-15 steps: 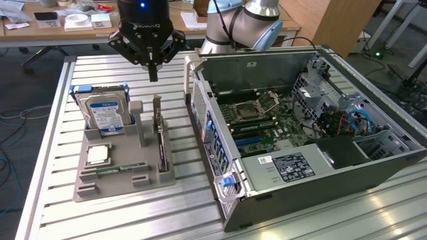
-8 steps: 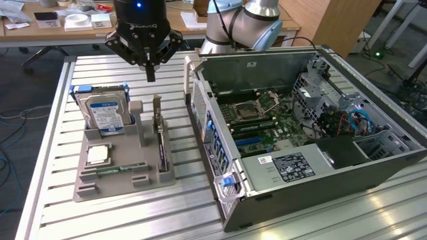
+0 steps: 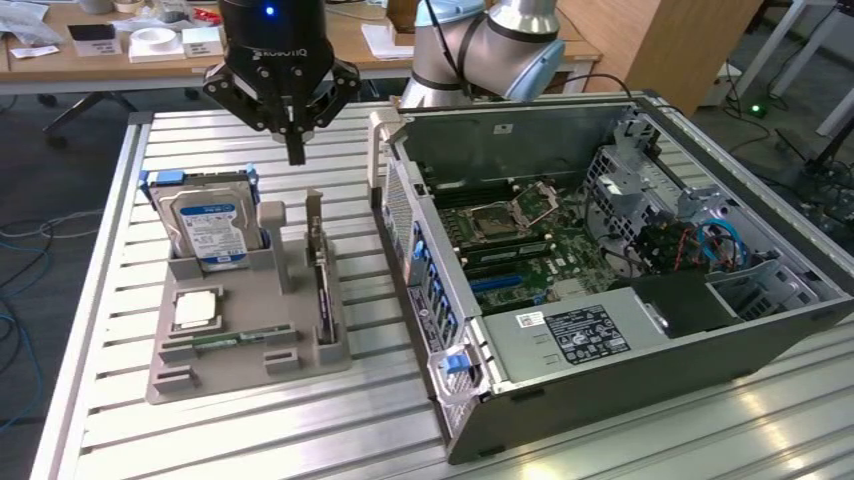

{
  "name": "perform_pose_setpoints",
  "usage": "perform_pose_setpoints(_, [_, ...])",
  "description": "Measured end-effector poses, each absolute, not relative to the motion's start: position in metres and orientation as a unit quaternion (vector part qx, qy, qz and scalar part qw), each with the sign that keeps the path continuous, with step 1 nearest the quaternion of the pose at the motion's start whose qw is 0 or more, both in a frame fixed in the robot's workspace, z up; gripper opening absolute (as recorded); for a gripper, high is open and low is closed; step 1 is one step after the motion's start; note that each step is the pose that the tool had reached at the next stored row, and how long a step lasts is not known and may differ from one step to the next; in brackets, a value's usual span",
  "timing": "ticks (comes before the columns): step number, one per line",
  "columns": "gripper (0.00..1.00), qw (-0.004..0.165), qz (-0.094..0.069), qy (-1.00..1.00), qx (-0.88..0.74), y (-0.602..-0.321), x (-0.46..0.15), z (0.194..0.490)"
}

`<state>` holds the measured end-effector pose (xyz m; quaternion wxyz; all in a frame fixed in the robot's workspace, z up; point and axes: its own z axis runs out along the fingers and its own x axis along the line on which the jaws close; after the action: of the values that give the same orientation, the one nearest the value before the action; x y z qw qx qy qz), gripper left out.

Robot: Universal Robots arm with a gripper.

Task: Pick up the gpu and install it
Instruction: 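Reach for the gpu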

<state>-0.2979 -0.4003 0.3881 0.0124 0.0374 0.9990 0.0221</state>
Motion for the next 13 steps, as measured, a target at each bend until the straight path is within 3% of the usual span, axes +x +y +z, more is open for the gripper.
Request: perform_pose_setpoints(13, [0.10, 0.012, 0.022, 0.999, 0.037, -0.4074, -0.2980, 0.3882])
